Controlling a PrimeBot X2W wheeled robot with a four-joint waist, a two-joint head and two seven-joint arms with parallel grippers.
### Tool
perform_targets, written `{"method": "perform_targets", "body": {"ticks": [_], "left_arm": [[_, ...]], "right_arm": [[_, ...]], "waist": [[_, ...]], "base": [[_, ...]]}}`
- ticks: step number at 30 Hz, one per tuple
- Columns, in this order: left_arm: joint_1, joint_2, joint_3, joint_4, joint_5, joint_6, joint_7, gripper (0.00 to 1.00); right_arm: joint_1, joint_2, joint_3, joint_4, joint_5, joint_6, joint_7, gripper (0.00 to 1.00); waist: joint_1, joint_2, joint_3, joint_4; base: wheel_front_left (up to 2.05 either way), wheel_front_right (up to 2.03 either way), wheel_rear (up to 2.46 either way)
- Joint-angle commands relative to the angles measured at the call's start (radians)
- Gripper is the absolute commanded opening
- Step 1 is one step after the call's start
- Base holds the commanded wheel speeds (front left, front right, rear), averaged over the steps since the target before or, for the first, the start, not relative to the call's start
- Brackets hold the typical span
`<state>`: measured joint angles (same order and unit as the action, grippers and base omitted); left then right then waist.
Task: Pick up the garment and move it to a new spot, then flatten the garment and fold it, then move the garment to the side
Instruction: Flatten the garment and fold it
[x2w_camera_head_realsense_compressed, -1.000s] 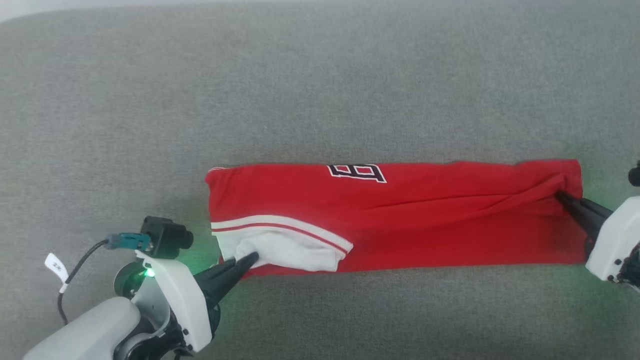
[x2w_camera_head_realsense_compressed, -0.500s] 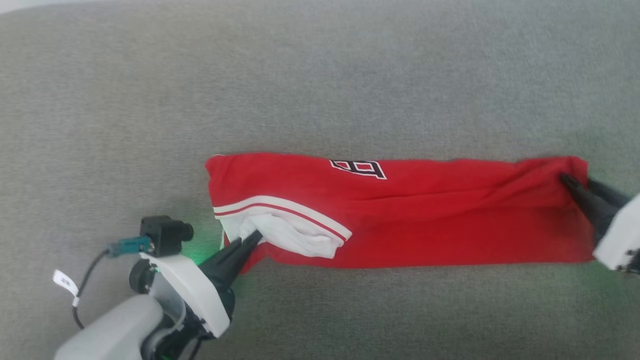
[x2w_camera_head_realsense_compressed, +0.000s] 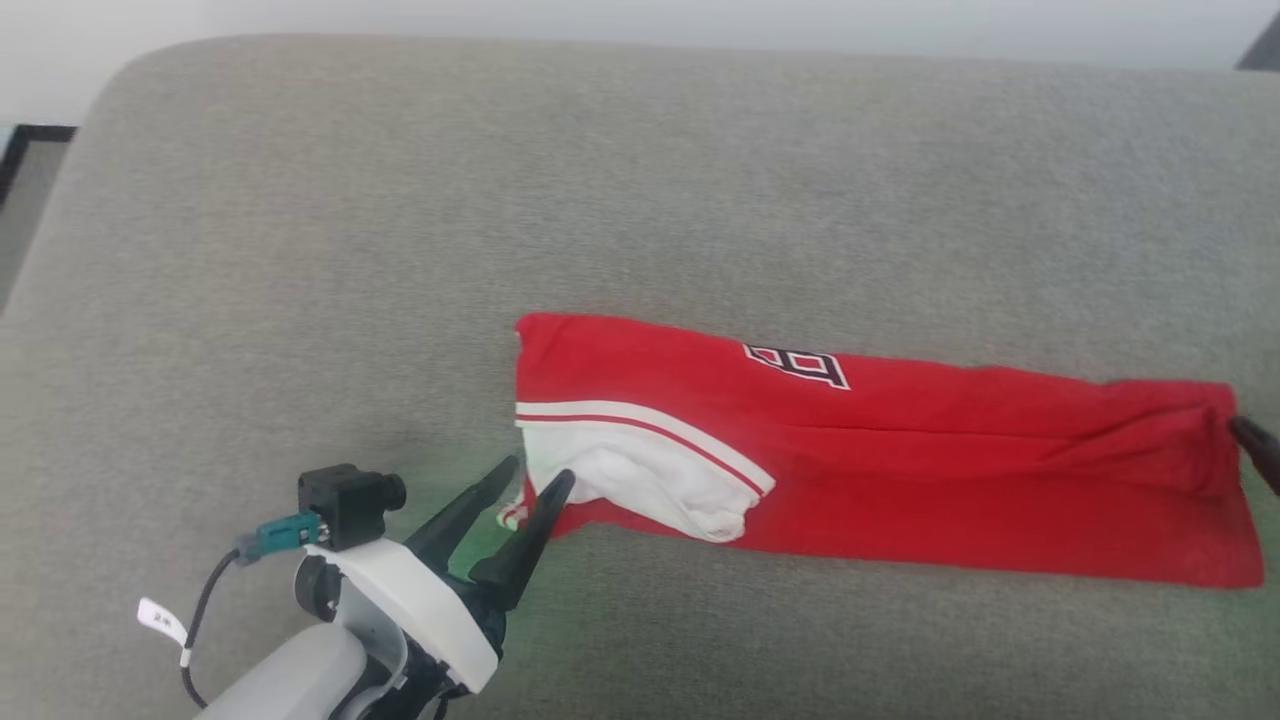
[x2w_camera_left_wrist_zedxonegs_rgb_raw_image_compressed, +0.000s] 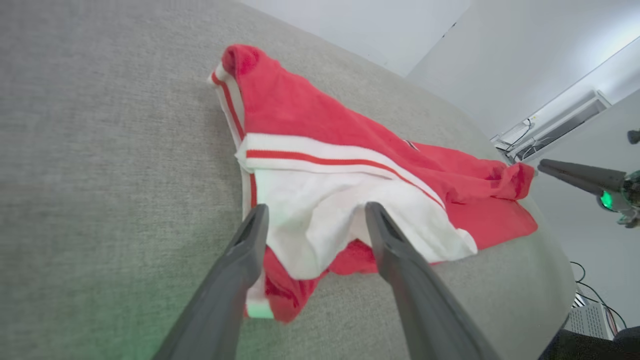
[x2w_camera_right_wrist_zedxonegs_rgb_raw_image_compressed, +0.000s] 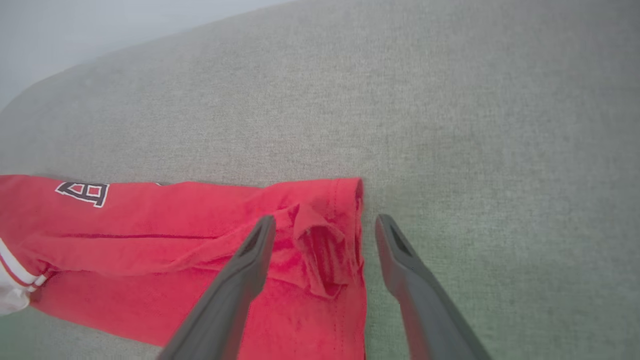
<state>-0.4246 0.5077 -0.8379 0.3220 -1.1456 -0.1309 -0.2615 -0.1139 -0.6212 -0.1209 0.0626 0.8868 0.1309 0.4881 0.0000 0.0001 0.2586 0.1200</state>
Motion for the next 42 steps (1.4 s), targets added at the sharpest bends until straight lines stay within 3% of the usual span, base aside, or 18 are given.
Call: {"method": "perform_targets", "body": {"ticks": [1,9,19,21,24,28,29,30,31,35,42], "left_arm": [[0.027,-0.010,0.026,-0.006,0.028,0.001,-0.004,1.00],[0.137,-0.087,0.204,-0.013,0.152,0.001,-0.004,1.00],[0.288,-0.242,0.460,-0.070,0.415,0.001,-0.004,1.00],[0.313,-0.278,0.513,-0.092,0.509,0.001,-0.004,1.00],[0.334,-0.306,0.551,-0.122,0.642,0.001,-0.004,1.00],[0.345,-0.326,0.575,-0.135,0.706,0.001,-0.004,1.00],[0.346,-0.333,0.579,-0.135,0.710,0.001,-0.004,1.00],[0.348,-0.334,0.579,-0.132,0.722,0.001,-0.004,1.00],[0.349,-0.334,0.582,-0.134,0.733,0.001,-0.004,1.00],[0.353,-0.336,0.596,-0.144,0.756,0.000,-0.004,1.00],[0.355,-0.334,0.645,-0.158,0.772,0.000,-0.004,1.00]], "right_arm": [[0.012,0.013,-0.020,0.006,-0.002,-0.001,0.032,1.00],[0.031,0.056,-0.107,0.076,-0.049,-0.001,0.204,1.00],[0.027,0.112,-0.237,0.193,-0.134,-0.001,0.403,1.00],[0.017,0.133,-0.254,0.203,-0.165,-0.001,0.439,1.00],[-0.012,0.170,-0.265,0.226,-0.222,-0.001,0.467,1.00],[-0.034,0.207,-0.242,0.251,-0.258,0.000,0.489,1.00],[-0.039,0.216,-0.236,0.257,-0.264,0.000,0.493,0.87],[-0.045,0.223,-0.232,0.260,-0.272,0.000,0.488,0.40],[-0.052,0.228,-0.228,0.263,-0.276,0.000,0.482,0.03],[-0.071,0.238,-0.226,0.270,-0.280,0.000,0.459,0.00],[-0.118,0.195,-0.267,0.263,-0.266,-0.002,0.363,0.00]], "waist": [[0.0000,-0.0001,-0.016,0.024],[0.0000,-0.0001,-0.056,0.085],[0.0000,-0.0001,-0.077,0.177],[0.0000,-0.0001,-0.073,0.192],[0.0000,-0.0001,-0.064,0.203],[0.0000,-0.0001,-0.058,0.202],[0.0000,-0.0001,-0.057,0.200],[0.0000,-0.0001,-0.056,0.198],[0.0000,-0.0001,-0.053,0.195],[0.0000,-0.0001,-0.044,0.178],[0.0000,-0.0001,-0.029,0.110]], "base": [[0.00,0.00,0.00],[0.00,0.00,0.00],[0.00,0.00,0.00],[0.00,0.00,0.00],[0.00,0.00,0.00],[0.00,0.00,0.00],[0.00,0.00,0.00],[0.00,0.00,0.00],[0.00,0.00,0.00],[0.00,0.00,0.00],[0.00,0.00,0.00]]}}
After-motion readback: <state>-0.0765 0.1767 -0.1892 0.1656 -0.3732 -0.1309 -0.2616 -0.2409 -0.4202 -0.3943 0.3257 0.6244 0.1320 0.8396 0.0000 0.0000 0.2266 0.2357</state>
